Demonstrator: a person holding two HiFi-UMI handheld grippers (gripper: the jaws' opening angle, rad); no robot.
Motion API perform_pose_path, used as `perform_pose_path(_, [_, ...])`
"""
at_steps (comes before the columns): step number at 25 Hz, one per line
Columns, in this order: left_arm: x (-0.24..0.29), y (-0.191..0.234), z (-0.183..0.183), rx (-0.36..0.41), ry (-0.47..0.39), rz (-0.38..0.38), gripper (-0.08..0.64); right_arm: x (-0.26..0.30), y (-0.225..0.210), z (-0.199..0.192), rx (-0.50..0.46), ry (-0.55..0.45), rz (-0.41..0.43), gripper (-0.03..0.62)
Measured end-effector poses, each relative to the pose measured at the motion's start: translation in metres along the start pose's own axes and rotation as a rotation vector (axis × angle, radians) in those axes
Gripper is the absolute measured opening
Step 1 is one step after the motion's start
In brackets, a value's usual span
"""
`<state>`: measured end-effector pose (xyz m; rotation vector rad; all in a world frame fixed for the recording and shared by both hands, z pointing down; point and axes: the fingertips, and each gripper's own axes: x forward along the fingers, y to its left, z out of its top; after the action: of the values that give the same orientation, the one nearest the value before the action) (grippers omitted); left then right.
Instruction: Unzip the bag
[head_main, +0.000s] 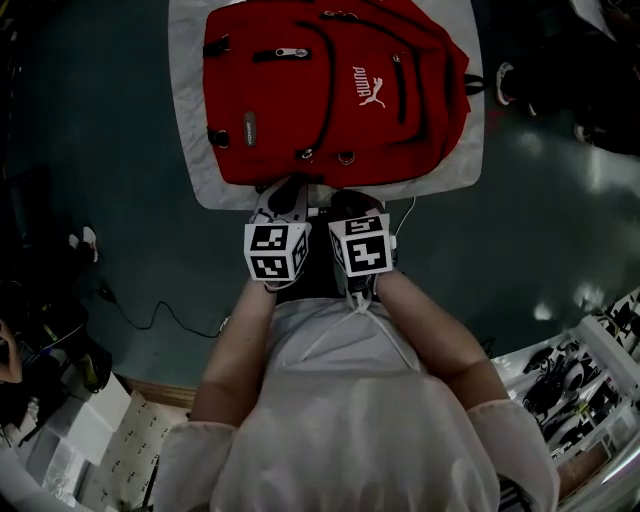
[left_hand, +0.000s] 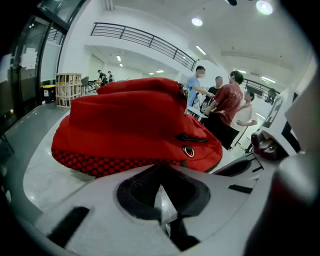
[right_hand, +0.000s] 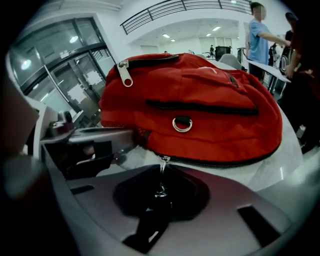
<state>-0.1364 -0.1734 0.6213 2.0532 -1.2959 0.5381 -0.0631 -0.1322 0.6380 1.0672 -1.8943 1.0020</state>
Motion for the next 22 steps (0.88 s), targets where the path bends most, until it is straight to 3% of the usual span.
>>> perform_pose_path(3, [0.004,0.002,-0.001,-0.014,0.023,0.023,0.029,0.001,0.0,-0.001,-0.063,0.013,0.016,0.043])
perform_pose_path(8, [0.008,0.003,-0.001,-0.048,0.03,0.047,0.029,-0.001,-0.003,-0.002,-0.052,0.028,0.075,0.029])
perform_pose_path(15, [0.013,0.004,-0.004,-0.036,0.092,0.046,0.026,-0.004,-0.012,-0.004,-0.153,0.049,0.095,0.028])
perform_pose_path(22, [0.013,0.004,-0.004,0.003,0.088,0.093,0.025,-0.012,-0.021,-0.005,-0.199,0.069,0.097,0.028])
